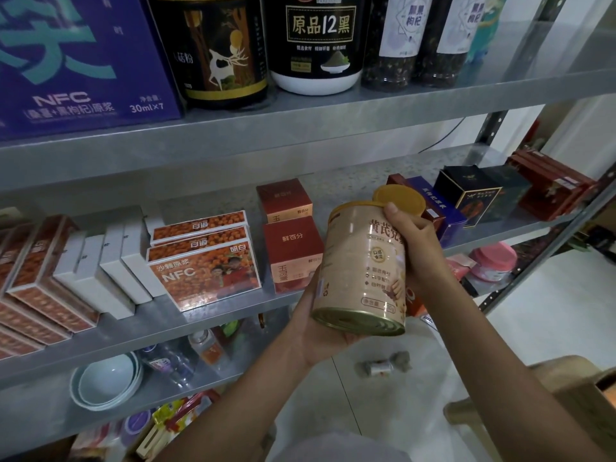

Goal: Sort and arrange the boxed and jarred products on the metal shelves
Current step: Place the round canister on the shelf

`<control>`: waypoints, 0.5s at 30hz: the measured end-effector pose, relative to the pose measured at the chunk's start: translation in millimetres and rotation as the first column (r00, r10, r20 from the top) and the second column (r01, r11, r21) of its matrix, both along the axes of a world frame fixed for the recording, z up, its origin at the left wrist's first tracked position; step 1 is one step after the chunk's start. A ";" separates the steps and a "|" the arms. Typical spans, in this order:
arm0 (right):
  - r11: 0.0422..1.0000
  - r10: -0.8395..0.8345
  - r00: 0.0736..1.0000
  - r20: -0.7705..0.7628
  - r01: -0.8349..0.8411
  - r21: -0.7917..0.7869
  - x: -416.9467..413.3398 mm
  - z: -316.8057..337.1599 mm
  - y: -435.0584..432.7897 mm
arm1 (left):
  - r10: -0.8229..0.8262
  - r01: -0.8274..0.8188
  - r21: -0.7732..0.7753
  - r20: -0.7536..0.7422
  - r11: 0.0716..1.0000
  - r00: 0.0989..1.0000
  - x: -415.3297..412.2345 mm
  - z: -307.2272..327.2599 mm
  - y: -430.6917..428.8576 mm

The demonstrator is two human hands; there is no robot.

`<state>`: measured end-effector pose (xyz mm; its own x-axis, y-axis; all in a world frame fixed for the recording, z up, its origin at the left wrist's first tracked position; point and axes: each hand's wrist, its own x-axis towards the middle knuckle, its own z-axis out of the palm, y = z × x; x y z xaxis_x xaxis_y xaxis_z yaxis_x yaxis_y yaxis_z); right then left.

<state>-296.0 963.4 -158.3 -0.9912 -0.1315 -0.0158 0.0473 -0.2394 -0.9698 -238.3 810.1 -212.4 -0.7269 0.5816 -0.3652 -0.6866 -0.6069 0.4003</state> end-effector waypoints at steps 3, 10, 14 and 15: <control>0.999 -0.029 0.999 -0.021 0.029 0.023 -0.7 1.6 2.6 | -0.007 0.002 -0.058 -0.081 0.998 0.997 -2.0 5.1 -1.4; 0.983 -0.070 0.983 -0.167 0.097 0.159 3.4 10.5 1.1 | 0.089 -0.163 -0.303 -0.243 0.939 0.966 -15.7 4.1 -21.9; 0.968 -0.126 0.978 -0.167 0.158 0.193 1.8 11.4 -5.3 | 0.056 -0.134 -0.318 -0.244 0.938 0.968 -10.0 8.5 -18.9; 0.966 -0.122 0.979 -0.162 0.155 0.205 0.5 11.0 -5.1 | 0.057 -0.133 -0.312 -0.240 0.941 0.969 -8.7 7.8 -17.0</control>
<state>-295.5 958.3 -147.3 -0.9930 -0.0023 0.1179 -0.1179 -0.0178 -0.9929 -247.0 793.1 -204.7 -0.8578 0.3831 -0.3427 -0.5014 -0.4764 0.7223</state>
